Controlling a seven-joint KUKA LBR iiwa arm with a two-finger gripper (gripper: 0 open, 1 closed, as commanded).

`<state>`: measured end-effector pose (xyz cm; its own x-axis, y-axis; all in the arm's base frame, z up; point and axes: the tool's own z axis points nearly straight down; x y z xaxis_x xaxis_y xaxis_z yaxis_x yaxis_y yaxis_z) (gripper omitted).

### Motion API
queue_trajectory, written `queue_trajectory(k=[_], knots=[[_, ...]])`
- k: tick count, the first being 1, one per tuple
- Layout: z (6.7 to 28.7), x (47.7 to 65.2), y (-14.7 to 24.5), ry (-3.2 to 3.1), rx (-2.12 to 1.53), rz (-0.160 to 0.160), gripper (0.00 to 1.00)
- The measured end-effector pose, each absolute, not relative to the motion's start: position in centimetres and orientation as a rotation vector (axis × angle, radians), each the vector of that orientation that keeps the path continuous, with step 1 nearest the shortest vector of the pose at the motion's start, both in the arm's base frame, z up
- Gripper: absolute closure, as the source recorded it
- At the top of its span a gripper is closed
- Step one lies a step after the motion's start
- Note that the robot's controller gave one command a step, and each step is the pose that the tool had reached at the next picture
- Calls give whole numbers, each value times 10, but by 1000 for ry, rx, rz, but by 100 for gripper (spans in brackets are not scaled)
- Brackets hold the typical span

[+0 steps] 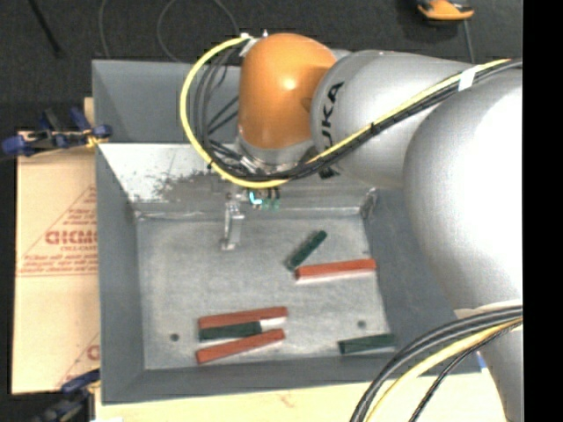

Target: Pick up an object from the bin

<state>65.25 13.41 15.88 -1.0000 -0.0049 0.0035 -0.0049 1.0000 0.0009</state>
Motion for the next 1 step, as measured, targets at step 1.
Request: queue_trajectory(k=[1], knots=[[208,643,136,-3143,225,0,0]])
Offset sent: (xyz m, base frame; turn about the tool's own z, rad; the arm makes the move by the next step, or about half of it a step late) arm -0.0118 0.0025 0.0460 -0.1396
